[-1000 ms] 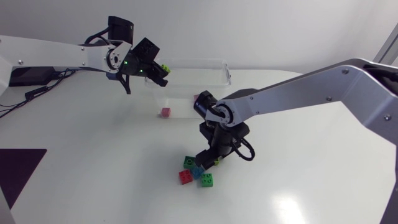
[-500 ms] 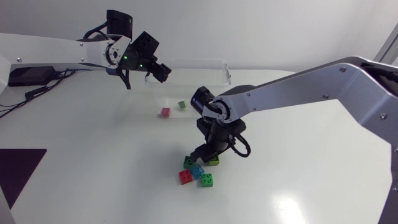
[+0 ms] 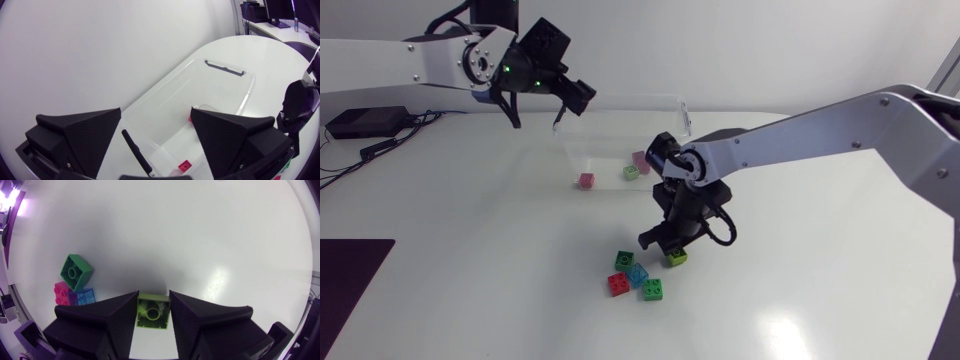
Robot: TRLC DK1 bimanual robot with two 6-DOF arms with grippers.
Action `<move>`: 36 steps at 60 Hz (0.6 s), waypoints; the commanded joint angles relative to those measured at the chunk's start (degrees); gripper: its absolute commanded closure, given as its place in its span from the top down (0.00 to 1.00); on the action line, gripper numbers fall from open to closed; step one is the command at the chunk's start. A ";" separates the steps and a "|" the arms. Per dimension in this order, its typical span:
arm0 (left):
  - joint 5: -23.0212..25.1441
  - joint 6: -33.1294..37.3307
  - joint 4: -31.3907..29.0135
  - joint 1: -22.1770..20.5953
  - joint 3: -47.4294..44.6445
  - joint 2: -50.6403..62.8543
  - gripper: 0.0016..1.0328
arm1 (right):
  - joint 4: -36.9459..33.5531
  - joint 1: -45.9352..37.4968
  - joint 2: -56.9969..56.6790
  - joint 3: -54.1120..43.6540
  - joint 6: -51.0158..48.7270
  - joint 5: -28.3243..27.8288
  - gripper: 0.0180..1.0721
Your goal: Place the duplo bricks in the container
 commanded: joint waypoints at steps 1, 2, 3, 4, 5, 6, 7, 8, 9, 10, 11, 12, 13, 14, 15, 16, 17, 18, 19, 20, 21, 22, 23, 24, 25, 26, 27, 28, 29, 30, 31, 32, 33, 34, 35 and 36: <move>0.11 -1.00 -2.35 0.09 -3.02 -3.54 0.95 | -0.97 -1.09 -4.13 -0.05 0.57 0.44 0.28; 0.72 -0.64 -3.49 0.09 -3.63 -4.33 0.95 | -1.15 -1.26 -5.19 0.21 0.31 0.97 0.28; 1.52 -0.29 -4.02 0.09 -4.42 -5.21 0.95 | -1.41 -1.53 -5.89 0.56 0.22 1.23 0.28; 2.22 -0.12 -4.37 0.09 -5.13 -6.00 0.95 | -1.76 -1.79 -6.33 1.00 -0.05 1.49 0.28; 2.39 -0.03 -4.54 0.09 -5.48 -6.35 0.95 | -1.85 -2.06 -6.77 1.26 -0.22 1.49 0.28; 2.83 0.41 -5.16 0.09 -6.27 -7.23 0.95 | -1.94 -2.41 -7.38 1.79 -0.40 1.49 0.28; 2.92 0.59 -5.60 0.09 -6.62 -7.67 0.95 | -2.29 -2.67 -7.82 2.14 -0.57 1.58 0.28; 3.45 1.11 -6.92 0.09 -7.23 -8.46 0.95 | -2.55 -3.11 -8.44 2.76 -0.84 1.49 0.28; 3.71 1.55 -7.71 0.00 -7.59 -8.99 0.95 | -2.73 -3.20 -8.79 3.11 -1.01 1.49 0.28; 3.98 2.17 -8.41 -0.09 -8.38 -9.60 0.95 | -2.73 -3.46 -9.14 3.55 -1.28 1.58 0.28; 4.15 2.34 -8.68 -0.18 -8.90 -10.22 0.95 | -2.73 -3.64 -9.58 3.90 -1.28 1.67 0.28; 4.42 2.43 -8.85 -0.18 -9.70 -10.83 0.95 | -2.82 -3.99 -10.11 4.43 -1.45 1.76 0.28; 4.68 2.70 -8.94 -0.26 -10.75 -11.71 0.95 | -2.91 -4.25 -10.46 5.04 -1.71 1.76 0.28; 4.94 3.05 -9.12 -0.44 -11.54 -12.33 0.95 | -3.08 -4.52 -10.72 5.48 -1.71 1.76 0.28; 5.12 3.58 -9.55 -0.70 -12.24 -12.86 0.95 | -3.17 -4.60 -11.08 6.10 -1.71 1.76 0.28; 5.29 4.45 -10.35 -0.97 -13.12 -13.56 0.95 | -3.26 -4.78 -11.43 6.71 -1.89 1.93 0.28; 5.29 4.98 -10.87 -1.14 -13.83 -14.00 0.95 | -3.26 -4.87 -11.60 7.07 -1.98 1.93 0.28; 5.47 5.42 -11.14 -1.23 -14.79 -14.79 0.95 | -3.26 -5.04 -11.87 7.86 -2.07 2.11 0.28; 5.82 5.51 -11.22 -1.32 -15.67 -15.32 0.95 | -3.26 -5.04 -12.04 8.56 -2.24 2.46 0.28; 6.00 5.68 -11.40 -1.50 -16.55 -15.93 0.95 | -3.26 -5.04 -12.13 9.09 -2.42 2.81 0.28; 6.17 6.21 -11.75 -1.93 -17.61 -16.55 0.95 | -3.26 -5.13 -12.13 9.79 -2.42 2.90 0.28; 6.17 6.65 -12.02 -2.29 -18.22 -16.81 0.95 | -3.26 -5.13 -12.22 10.23 -2.42 2.99 0.28; 6.26 7.27 -12.37 -2.64 -19.28 -17.34 0.95 | -3.26 -5.13 -12.22 11.02 -2.42 2.99 0.28; 6.26 7.62 -12.54 -2.81 -19.98 -17.69 0.95 | -3.26 -5.22 -12.22 11.64 -2.42 3.08 0.28; 6.26 7.88 -12.72 -3.08 -21.03 -18.13 0.95 | -3.17 -5.22 -12.22 12.43 -2.42 3.25 0.28; 6.35 8.32 -12.98 -3.34 -21.82 -18.48 0.95 | -3.17 -5.31 -12.22 13.22 -2.42 3.51 0.28; 6.35 8.76 -13.25 -3.69 -22.53 -18.92 0.95 | -3.08 -5.31 -12.13 13.66 -2.42 3.69 0.28; 6.35 9.38 -13.77 -4.31 -23.49 -19.27 0.95 | -3.08 -5.39 -12.04 14.45 -2.42 3.95 0.28; 6.35 9.90 -14.12 -4.57 -24.20 -19.45 0.95 | -3.08 -5.39 -11.95 14.98 -2.51 4.04 0.28; 6.35 10.34 -14.30 -5.01 -25.16 -19.80 0.95 | -3.08 -5.48 -11.69 15.85 -2.59 4.04 0.28; 6.35 10.52 -14.30 -5.27 -25.96 -19.98 0.95 | -3.08 -5.48 -11.52 16.56 -2.59 4.04 0.28; 6.35 10.69 -14.30 -5.54 -26.75 -20.15 0.95 | -3.08 -5.57 -11.43 17.09 -2.59 4.04 0.28; 6.35 11.22 -14.39 -5.89 -27.80 -20.59 0.95 | -3.08 -5.66 -11.08 17.88 -2.68 4.22 0.28; 6.35 11.57 -14.39 -6.15 -28.59 -20.68 0.95 | -3.08 -5.66 -10.81 18.58 -2.68 4.31 0.28; 6.35 11.75 -14.39 -6.59 -29.38 -20.94 0.95 | -3.08 -5.75 -10.55 19.19 -2.77 4.39 0.28; 6.35 11.92 -14.39 -6.77 -30.00 -21.03 0.95 | -3.08 -5.75 -10.28 19.90 -2.86 4.57 0.28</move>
